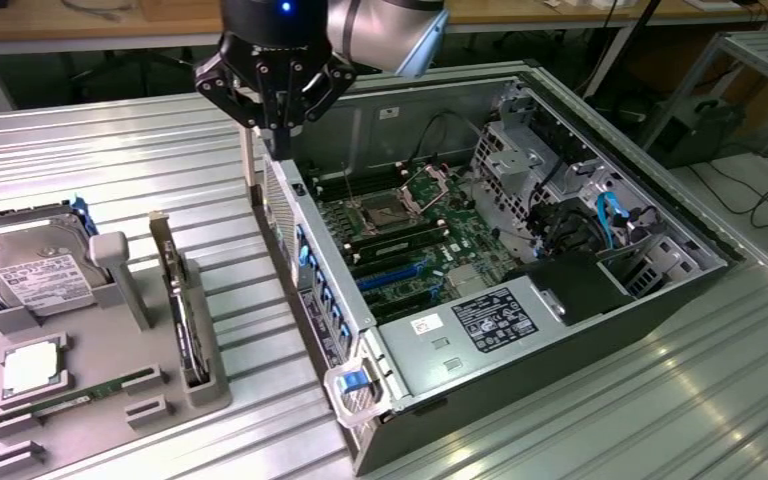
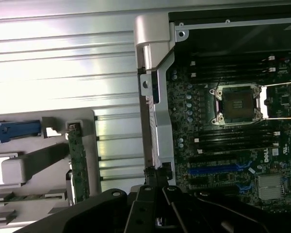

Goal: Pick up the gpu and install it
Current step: 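Reach for the gpu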

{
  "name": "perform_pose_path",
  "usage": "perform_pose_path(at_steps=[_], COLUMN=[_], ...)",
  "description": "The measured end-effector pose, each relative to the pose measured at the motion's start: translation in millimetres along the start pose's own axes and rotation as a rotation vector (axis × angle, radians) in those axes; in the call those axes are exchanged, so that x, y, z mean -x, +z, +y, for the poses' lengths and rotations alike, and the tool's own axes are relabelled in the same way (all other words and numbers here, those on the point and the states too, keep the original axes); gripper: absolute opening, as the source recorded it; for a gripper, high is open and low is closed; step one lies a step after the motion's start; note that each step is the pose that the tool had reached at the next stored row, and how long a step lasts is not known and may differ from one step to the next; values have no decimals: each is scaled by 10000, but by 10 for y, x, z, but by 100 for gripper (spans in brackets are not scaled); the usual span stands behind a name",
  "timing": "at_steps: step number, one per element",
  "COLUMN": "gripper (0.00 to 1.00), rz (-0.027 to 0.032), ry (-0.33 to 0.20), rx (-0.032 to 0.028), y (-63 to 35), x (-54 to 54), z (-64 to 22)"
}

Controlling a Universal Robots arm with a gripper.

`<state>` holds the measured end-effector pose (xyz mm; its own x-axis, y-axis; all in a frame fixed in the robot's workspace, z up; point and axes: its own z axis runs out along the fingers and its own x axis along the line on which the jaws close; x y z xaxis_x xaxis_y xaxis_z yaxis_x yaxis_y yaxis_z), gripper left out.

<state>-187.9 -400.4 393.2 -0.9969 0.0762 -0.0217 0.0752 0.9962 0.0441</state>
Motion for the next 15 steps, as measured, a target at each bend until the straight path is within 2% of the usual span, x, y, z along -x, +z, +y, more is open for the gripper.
perform_pose_path(at_steps=[15], gripper=[11], rz=[18], ry=[0], rx=[-2], y=[-1], x=[-88], z=[-10])
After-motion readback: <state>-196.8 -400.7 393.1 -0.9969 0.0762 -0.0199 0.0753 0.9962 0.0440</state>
